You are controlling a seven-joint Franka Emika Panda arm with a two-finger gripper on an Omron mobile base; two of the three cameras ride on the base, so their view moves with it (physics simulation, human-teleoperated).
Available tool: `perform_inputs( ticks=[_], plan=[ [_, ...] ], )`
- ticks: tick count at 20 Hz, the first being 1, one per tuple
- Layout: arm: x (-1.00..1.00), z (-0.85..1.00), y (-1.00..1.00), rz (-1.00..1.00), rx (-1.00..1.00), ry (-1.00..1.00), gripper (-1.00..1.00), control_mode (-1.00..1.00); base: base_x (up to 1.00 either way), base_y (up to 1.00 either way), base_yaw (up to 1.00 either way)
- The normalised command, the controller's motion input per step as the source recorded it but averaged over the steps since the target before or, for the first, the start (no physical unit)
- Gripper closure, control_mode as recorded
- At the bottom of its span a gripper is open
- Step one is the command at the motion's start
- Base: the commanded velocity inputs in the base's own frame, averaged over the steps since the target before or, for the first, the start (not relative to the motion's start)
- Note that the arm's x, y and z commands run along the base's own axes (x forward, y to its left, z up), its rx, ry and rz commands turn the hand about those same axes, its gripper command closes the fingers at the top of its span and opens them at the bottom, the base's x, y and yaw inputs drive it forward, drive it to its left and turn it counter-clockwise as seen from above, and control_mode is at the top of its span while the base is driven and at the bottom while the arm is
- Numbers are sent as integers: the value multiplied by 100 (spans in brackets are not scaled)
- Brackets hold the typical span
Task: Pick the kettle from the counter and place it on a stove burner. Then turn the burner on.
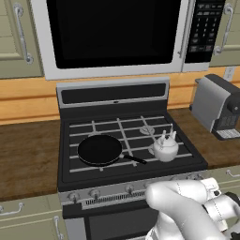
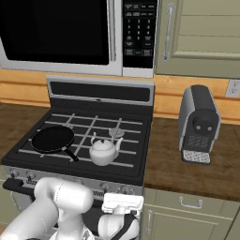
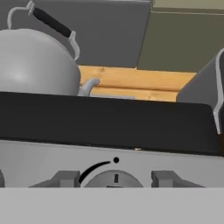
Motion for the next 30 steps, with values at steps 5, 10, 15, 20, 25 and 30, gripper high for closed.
perform_inputs(
  ticks=[5, 10, 15, 20, 25, 30],
  plan=[
    [-34, -40, 28, 18, -8, 13, 100, -100, 0, 0, 0],
    [-1, -17, 2, 5, -15, 2, 100, -100, 0, 0, 0],
    [-24, -27, 0, 20, -35, 0, 100, -100, 0, 0, 0],
    [-37, -24, 0, 28, -47, -2, 100, -100, 0, 0, 0],
    [-37, -7, 0, 32, -51, -5, 100, -100, 0, 0, 0],
    [-33, 0, 0, 36, -56, -9, 100, -100, 0, 0, 0]
  ],
)
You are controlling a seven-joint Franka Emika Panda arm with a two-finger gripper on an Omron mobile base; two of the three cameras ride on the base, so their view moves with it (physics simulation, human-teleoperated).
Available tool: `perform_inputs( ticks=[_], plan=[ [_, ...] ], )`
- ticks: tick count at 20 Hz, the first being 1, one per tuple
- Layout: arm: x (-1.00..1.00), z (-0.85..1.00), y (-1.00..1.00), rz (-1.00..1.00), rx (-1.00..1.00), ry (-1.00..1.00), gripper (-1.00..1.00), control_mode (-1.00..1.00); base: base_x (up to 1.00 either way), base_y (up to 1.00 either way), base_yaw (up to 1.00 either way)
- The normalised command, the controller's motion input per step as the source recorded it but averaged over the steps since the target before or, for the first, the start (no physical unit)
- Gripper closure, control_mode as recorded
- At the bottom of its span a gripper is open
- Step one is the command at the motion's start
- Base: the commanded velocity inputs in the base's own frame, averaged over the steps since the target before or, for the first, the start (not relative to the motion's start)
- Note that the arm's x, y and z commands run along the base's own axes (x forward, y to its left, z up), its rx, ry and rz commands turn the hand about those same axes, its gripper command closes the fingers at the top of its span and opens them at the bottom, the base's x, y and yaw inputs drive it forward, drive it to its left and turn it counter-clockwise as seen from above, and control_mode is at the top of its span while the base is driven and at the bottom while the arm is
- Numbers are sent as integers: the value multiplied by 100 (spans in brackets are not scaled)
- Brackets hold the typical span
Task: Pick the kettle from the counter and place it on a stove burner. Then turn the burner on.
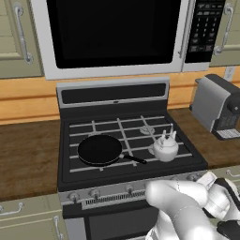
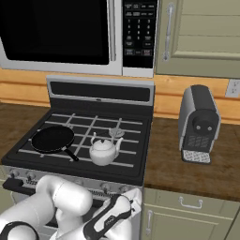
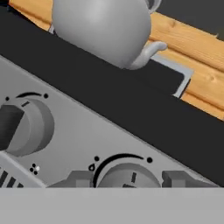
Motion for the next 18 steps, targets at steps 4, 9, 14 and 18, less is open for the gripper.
perform_inputs(
  ticks=[4, 9, 14, 18],
  plan=[
    [-36, -2, 0, 40, -59, -16, 100, -100, 0, 0, 0],
    [-41, -6, 0, 41, -60, -26, 100, -100, 0, 0, 0],
    [-47, 0, 0, 42, -59, -25, 100, -100, 0, 0, 0],
    [-50, 0, 0, 41, -51, -23, 100, -100, 0, 0, 0]
  ],
)
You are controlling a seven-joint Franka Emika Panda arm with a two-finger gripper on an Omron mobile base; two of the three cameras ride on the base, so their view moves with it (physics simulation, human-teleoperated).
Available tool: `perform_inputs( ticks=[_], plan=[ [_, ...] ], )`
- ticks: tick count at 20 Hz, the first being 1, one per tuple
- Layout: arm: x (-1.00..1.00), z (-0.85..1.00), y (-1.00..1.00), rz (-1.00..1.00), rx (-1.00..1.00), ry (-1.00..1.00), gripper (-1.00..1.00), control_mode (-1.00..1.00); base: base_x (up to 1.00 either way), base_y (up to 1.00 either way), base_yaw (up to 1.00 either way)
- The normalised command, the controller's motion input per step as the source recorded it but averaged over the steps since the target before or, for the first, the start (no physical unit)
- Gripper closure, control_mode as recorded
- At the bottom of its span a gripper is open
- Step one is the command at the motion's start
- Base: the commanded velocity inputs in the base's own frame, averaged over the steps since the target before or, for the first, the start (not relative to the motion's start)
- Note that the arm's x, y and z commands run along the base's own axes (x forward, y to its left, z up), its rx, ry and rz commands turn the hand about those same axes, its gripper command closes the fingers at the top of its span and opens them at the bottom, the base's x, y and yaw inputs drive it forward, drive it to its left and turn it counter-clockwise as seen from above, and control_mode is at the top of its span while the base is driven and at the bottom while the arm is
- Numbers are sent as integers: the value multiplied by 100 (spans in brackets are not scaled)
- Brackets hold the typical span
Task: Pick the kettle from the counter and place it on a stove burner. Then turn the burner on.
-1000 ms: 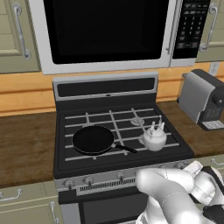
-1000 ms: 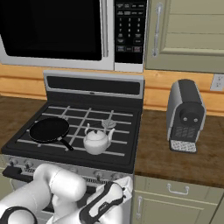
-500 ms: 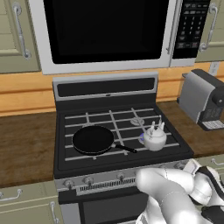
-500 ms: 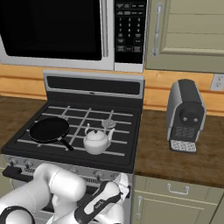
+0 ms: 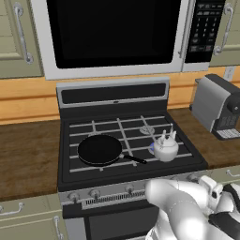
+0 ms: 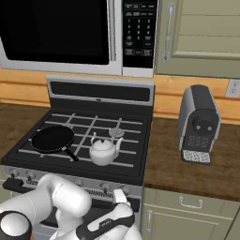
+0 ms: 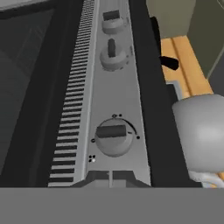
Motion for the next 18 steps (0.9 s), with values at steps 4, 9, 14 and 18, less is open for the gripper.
perform_inputs(
  ticks=[4, 9, 14, 18],
  plan=[
    [-90, 14, -11, 26, -32, -19, 100, -100, 0, 0, 0],
    [-100, 42, -51, 2, -9, -22, 100, -100, 0, 0, 0],
    [-56, 43, -49, 0, -1, -24, 100, -100, 0, 0, 0],
    [-11, 38, -26, 0, 0, -20, 100, -100, 0, 0, 0]
  ],
)
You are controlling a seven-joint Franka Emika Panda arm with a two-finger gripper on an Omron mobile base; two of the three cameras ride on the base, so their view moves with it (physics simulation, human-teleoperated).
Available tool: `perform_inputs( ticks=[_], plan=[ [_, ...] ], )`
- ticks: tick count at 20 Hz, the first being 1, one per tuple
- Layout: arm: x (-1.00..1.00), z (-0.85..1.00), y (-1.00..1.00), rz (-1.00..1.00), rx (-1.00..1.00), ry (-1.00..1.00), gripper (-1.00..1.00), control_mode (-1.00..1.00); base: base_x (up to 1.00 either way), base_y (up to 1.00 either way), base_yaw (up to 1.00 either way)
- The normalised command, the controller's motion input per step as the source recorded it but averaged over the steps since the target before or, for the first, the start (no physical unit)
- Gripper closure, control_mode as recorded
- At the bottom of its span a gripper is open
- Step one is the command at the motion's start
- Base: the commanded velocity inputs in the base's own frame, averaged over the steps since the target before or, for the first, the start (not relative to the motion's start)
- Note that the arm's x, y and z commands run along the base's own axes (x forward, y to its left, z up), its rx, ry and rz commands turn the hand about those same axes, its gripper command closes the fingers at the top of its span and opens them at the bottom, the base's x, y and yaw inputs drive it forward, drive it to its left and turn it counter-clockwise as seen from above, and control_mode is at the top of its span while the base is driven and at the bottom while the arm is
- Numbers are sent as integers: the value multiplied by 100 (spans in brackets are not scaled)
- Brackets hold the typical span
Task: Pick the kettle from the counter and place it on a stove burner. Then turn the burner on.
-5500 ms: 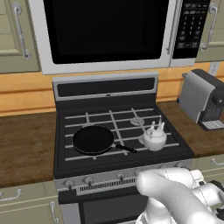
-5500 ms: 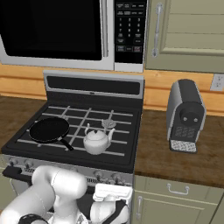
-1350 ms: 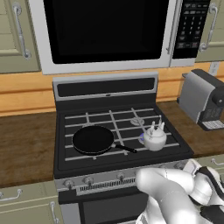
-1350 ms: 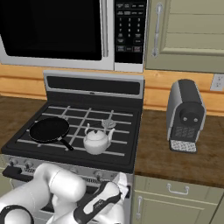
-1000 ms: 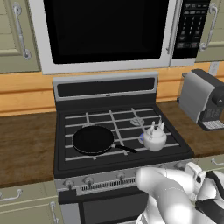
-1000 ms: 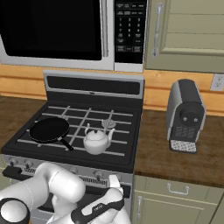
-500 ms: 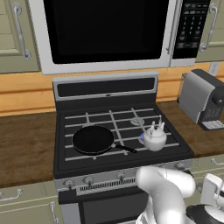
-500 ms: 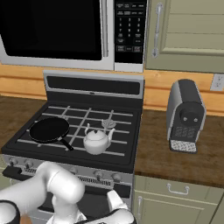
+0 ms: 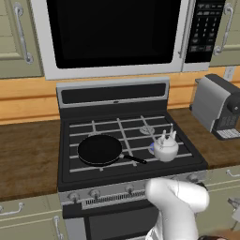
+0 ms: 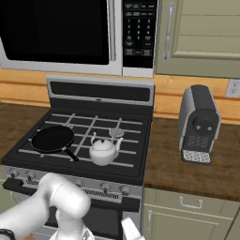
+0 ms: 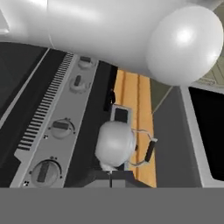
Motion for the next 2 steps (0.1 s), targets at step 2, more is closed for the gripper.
perform_inputs(
  ticks=[2],
  plan=[
    [0, 35, -12, 0, 0, -15, 100, -100, 0, 0, 0]
  ],
)
